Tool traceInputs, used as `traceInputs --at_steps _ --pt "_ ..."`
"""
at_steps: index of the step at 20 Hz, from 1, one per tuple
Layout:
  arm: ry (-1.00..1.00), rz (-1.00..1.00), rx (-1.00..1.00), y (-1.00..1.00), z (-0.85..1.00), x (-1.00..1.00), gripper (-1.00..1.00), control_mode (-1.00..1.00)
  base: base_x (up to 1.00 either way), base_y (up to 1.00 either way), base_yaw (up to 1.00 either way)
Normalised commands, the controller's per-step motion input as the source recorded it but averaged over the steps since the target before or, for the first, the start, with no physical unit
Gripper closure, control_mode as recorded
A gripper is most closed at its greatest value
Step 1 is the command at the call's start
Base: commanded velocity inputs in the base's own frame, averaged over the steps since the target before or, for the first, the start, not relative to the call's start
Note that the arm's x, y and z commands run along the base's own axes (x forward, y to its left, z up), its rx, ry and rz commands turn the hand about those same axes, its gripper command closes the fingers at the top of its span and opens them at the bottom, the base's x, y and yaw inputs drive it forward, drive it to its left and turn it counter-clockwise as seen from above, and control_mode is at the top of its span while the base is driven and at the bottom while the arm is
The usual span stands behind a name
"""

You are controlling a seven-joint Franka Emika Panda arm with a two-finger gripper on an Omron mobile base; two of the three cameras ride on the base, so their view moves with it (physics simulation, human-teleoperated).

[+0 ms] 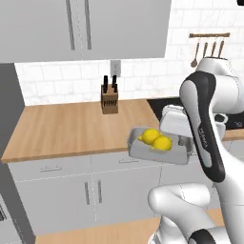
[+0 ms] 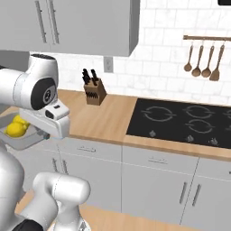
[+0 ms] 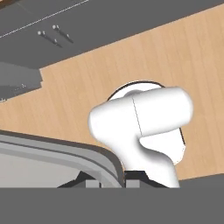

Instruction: Take the meat container that has the fish and place it on the second highest rack of the freezer. Then take the vegetable container that has the lemons and place it on the highest rack of the freezer.

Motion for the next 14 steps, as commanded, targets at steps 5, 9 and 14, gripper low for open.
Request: traceInputs --at_steps 5,9,14 --pt "0.00 0.00 0.00 0.00 0.00 0.00 1.00 1.00 -0.79 0.63 0.09" --pt "0.00 0.00 0.00 0.00 0.00 0.00 1.00 1.00 -0.23 1.00 0.05" --pt "0.00 0.00 0.00 0.00 0.00 0.00 1.00 1.00 0.00 1.00 0.00"
